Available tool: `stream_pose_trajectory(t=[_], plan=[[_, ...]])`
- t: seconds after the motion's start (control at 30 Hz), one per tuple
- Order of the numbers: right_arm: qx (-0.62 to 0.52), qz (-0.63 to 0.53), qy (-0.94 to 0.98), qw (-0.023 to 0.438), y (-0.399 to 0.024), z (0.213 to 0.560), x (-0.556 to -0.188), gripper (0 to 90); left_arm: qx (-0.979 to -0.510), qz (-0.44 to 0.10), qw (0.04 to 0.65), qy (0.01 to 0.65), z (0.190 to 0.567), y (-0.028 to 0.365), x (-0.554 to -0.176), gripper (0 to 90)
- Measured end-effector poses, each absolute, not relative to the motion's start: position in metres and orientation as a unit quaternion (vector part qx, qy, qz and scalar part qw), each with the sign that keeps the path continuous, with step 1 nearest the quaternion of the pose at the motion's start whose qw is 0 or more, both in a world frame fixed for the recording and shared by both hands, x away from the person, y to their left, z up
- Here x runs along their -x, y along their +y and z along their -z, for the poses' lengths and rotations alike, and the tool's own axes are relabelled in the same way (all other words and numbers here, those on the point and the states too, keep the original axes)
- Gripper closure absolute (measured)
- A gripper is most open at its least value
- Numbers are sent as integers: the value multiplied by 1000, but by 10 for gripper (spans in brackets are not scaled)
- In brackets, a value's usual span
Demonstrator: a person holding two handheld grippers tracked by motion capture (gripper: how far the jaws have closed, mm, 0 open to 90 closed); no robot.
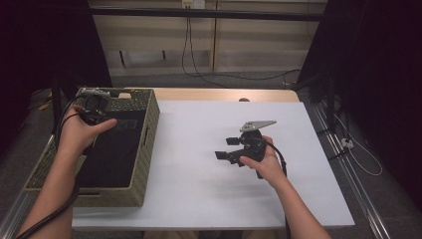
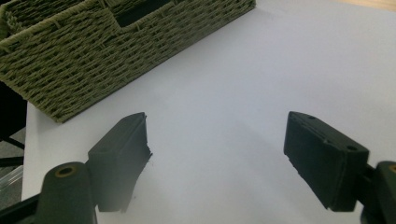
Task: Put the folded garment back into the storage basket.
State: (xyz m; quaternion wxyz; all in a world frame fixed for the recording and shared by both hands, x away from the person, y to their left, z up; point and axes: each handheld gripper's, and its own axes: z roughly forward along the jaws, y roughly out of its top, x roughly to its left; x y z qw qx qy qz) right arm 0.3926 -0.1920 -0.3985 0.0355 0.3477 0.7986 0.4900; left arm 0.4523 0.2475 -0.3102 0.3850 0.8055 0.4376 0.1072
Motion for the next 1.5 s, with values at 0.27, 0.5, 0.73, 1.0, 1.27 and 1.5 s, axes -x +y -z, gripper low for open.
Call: stream_pose_trajectory(t=[0.27,0.5,0.73,1.0,1.27,1.5], plan=[[-344,-486,802,38,-199,401,-386,210,-797,-110,412,428,311,246,-444,81],[-345,-482,805,36,-204,405,-379,210,-788,-116,433,423,315,249,-437,76],[-345,-480,806,35,-209,410,-373,209,-778,-125,454,416,318,253,-430,75],[-345,-484,803,38,-215,410,-366,208,-772,-122,472,408,323,252,-426,71],[-345,-487,801,41,-225,412,-361,208,-766,-139,485,399,330,246,-424,63],[-348,-484,802,38,-231,416,-357,205,-758,-142,499,395,335,248,-421,58]])
